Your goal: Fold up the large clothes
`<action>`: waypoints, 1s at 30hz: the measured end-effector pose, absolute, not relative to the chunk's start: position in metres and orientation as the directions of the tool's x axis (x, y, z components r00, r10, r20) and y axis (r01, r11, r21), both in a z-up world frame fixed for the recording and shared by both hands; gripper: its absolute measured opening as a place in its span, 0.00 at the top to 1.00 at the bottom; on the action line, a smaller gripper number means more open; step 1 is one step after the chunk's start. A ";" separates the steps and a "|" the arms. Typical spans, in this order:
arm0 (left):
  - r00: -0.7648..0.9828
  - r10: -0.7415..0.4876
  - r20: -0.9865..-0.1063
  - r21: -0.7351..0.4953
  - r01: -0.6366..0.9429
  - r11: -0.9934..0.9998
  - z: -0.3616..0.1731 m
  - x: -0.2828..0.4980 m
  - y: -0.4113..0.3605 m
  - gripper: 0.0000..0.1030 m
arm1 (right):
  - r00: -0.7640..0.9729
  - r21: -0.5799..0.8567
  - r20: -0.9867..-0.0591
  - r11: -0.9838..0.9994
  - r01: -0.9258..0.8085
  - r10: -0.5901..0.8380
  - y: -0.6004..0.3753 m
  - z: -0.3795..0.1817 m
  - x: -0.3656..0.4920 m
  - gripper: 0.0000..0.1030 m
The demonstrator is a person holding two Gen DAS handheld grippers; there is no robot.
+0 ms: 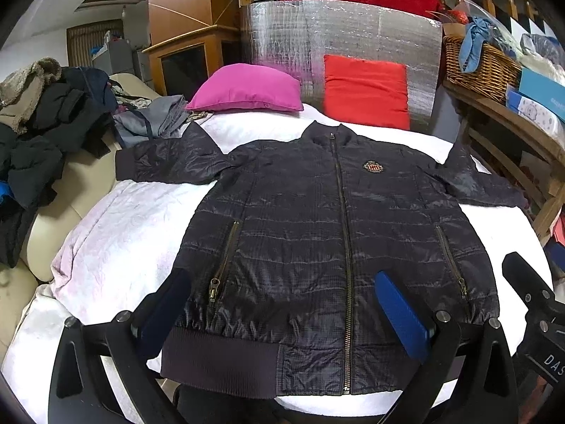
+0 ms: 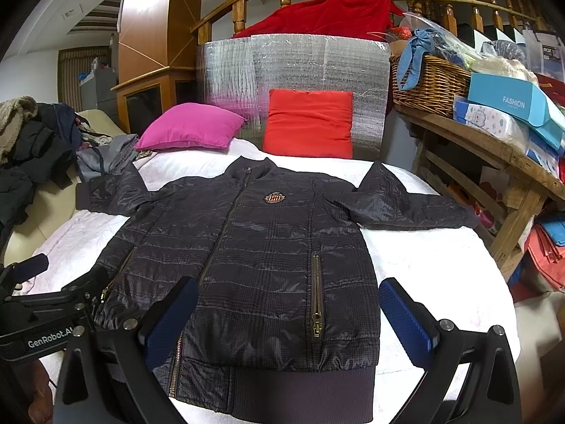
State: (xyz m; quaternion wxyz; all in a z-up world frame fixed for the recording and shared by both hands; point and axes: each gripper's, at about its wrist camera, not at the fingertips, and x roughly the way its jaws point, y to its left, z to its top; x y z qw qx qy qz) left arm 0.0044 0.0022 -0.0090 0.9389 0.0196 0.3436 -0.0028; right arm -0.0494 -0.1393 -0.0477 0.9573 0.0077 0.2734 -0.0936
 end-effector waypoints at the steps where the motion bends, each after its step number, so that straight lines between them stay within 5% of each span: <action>1: 0.763 0.005 -0.646 0.033 0.021 0.999 -0.009 0.004 0.002 0.00 | 0.833 -0.036 -0.525 0.982 0.184 -0.175 -0.139 -0.047 -0.049 0.00; 30: 0.762 0.000 -0.647 0.030 0.025 0.999 -0.013 0.002 0.001 0.00 | 0.824 -0.038 -0.540 0.983 0.181 -0.173 -0.137 -0.051 -0.048 0.00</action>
